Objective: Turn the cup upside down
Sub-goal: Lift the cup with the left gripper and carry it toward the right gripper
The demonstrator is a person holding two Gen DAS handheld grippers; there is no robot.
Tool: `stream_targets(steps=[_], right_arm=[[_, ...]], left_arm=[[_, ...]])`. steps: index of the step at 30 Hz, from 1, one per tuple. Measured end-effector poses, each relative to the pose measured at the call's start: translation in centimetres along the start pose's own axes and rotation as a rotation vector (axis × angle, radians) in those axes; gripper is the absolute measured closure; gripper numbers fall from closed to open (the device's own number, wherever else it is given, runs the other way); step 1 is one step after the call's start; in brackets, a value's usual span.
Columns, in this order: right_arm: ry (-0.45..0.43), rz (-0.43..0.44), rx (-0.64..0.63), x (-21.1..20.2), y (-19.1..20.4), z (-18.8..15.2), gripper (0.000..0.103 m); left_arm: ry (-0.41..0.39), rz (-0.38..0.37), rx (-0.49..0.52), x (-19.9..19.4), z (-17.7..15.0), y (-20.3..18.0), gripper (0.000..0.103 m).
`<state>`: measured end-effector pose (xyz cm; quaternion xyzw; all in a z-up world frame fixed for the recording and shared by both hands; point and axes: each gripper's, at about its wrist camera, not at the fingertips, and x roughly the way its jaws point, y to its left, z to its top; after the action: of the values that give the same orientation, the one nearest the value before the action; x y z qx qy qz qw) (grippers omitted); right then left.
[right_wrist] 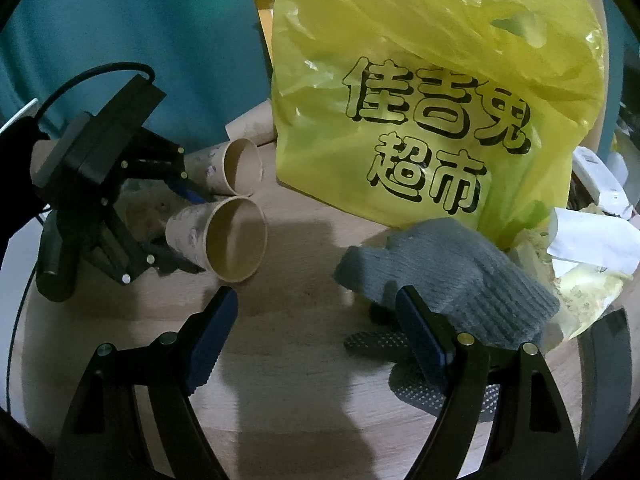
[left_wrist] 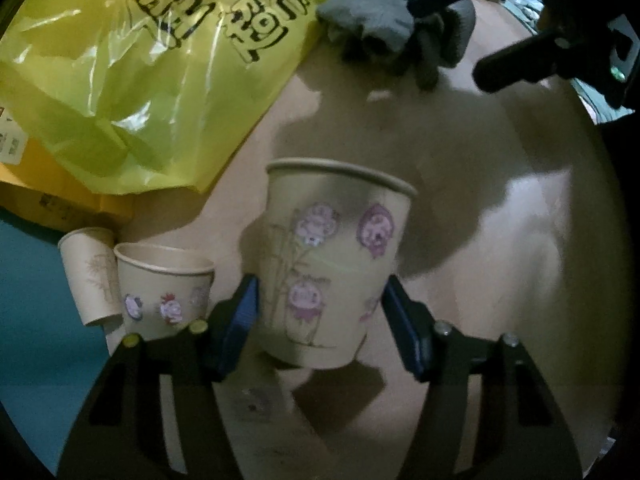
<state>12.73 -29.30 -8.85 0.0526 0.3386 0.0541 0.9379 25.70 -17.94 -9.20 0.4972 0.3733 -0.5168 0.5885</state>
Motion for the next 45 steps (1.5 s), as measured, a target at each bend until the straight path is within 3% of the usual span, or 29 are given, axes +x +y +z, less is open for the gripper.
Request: stream_targets(steps=[8, 15, 18, 30, 36, 45], right_arm=[[-0.021, 0.000, -0.009, -0.7, 0.3, -0.1, 0.019], [-0.036, 0.014, -0.004, -2.3, 0.1, -1.4, 0.019], [-0.032, 0.038, -0.028, -3.1, 0.7, -2.3, 0.019], [0.016, 0.143, -0.159, -5.4, 3.4, -6.7, 0.019], [0.045, 0.192, -0.205, -4.7, 4.4, -8.2, 0.019], [0.042, 0.204, -0.281, -4.3, 5.5, -7.6, 0.019]], left_arm=[[-0.066, 0.035, -0.018, -3.8, -0.8, -4.8, 0.040], [-0.106, 0.079, -0.201, -6.2, -3.1, -10.3, 0.040], [-0.105, 0.095, -0.264, -7.7, -3.9, -12.2, 0.040], [-0.038, 0.176, -0.429, -6.5, -5.4, -19.6, 0.040], [-0.015, 0.215, -0.515, -5.2, -6.0, -21.0, 0.039], [-0.033, 0.243, -0.585, -5.5, -6.1, -20.8, 0.039]])
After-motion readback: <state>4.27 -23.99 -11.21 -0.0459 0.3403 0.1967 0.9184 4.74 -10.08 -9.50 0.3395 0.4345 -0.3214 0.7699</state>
